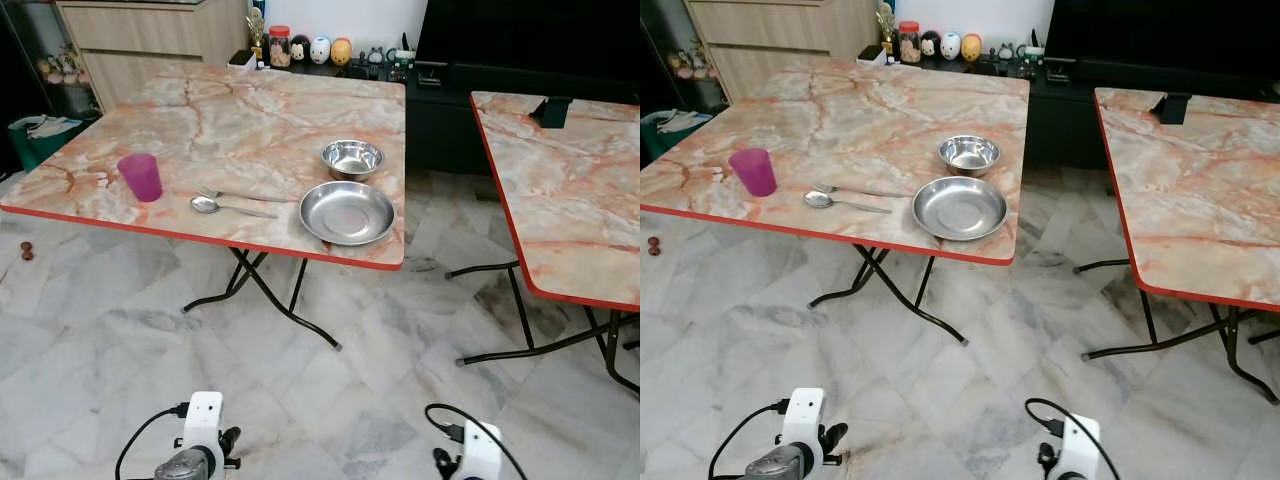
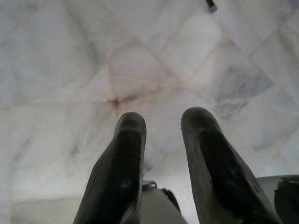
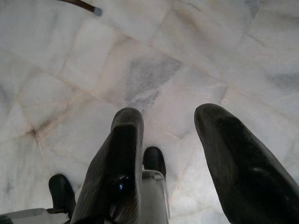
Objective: Setting the table
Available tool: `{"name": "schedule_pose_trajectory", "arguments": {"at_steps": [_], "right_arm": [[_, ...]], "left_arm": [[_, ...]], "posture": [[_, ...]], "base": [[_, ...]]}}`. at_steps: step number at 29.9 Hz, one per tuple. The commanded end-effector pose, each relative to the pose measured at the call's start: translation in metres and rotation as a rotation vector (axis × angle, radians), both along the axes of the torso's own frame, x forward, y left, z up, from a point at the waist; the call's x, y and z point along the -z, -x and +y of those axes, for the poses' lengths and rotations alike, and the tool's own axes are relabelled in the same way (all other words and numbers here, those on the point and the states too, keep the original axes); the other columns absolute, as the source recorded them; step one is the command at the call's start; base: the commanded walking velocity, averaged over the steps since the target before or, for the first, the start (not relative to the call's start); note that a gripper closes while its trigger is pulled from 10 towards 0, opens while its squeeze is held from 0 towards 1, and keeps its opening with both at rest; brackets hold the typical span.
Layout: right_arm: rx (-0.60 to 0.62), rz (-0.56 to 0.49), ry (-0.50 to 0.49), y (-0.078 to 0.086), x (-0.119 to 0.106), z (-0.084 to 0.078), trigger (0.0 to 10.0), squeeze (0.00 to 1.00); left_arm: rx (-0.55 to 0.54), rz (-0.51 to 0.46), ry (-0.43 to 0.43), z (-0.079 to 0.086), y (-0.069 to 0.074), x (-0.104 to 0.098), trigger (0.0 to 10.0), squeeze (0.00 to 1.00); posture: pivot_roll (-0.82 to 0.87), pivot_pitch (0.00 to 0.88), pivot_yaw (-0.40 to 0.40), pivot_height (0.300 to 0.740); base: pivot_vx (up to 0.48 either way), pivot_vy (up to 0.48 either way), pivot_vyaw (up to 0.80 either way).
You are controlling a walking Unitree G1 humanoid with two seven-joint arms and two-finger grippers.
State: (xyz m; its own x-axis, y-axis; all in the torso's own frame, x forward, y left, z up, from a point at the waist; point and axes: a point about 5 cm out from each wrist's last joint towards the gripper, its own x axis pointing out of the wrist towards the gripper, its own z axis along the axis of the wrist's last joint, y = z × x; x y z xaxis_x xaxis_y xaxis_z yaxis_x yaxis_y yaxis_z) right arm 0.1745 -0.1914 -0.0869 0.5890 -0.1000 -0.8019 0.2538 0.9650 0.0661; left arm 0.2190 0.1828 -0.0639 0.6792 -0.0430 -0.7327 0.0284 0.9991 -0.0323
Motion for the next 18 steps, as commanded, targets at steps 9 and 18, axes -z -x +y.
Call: {"name": "schedule_pose_trajectory", "arguments": {"at_steps": [9, 18], "right_arm": [[-0.001, 0.014, 0.004, 0.0016, 0.0006, -0.0026, 10.0, 0.0], [-0.001, 0.009, 0.003, 0.0014, 0.0004, -0.0027, 10.0, 0.0]], "left_arm": [[0.006, 0.007, -0.008, 0.0, 0.0023, 0.0015, 10.0, 0.0], [0.001, 0.001, -0.016, 0.0007, 0.001, 0.0006, 10.0, 0.0]], "posture": [[0.03, 0.0, -0.032, 0.74], [0.03, 0.0, -0.03, 0.74]], "base": [[0.0, 0.0, -0.72], [0.0, 0.0, -0.62]]}}
